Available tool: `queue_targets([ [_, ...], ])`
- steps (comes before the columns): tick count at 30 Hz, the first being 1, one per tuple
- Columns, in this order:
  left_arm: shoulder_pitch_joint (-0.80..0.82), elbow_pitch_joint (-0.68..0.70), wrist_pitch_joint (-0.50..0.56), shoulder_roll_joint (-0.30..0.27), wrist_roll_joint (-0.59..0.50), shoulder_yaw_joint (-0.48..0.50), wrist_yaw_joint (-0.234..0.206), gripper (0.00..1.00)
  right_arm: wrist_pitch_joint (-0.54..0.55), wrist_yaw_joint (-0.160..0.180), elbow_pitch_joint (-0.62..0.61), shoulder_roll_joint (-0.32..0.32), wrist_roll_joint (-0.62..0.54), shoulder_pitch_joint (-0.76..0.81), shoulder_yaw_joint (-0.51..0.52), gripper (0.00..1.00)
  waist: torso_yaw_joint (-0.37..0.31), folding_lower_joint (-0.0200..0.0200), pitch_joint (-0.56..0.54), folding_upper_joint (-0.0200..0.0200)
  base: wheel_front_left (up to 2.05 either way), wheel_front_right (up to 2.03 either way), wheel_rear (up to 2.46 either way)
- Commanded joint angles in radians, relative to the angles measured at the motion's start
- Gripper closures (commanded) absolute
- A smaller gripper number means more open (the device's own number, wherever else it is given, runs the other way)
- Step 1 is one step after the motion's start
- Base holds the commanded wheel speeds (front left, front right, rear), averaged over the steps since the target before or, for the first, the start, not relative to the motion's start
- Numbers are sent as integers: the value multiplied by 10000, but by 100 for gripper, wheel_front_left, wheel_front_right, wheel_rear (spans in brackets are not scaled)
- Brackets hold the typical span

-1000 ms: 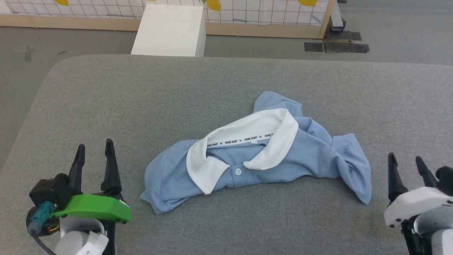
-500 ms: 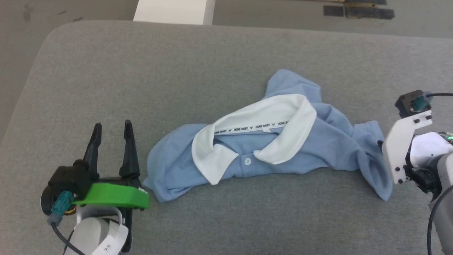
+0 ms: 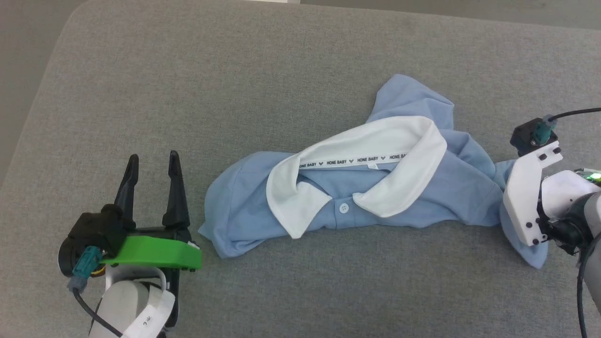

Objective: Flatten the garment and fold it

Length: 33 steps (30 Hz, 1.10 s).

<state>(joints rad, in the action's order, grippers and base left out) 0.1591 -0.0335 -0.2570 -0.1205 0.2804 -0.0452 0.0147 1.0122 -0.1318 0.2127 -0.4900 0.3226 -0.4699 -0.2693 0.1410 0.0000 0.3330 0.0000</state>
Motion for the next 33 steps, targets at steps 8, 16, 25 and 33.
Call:
queue_targets([
  [8,210,-125,-47,200,-273,229,309,0,-1025,11,560,-256,-479,-187,1819,100,-163,0,-234,0,0,0,0],
  [16,119,-193,-47,294,-366,396,464,0,-1294,11,1435,-440,-1563,480,4599,100,-200,0,-418,0,0,0,0],
  [25,59,-372,-47,322,-422,506,570,0,-2627,11,1524,627,-1823,543,5474,0,-389,0,-625,0,0,0,0],
  [33,-73,-560,-47,296,-436,498,650,0,-6038,11,393,1902,-1481,866,6025,0,-574,0,-1246,0,0,0,0],
])
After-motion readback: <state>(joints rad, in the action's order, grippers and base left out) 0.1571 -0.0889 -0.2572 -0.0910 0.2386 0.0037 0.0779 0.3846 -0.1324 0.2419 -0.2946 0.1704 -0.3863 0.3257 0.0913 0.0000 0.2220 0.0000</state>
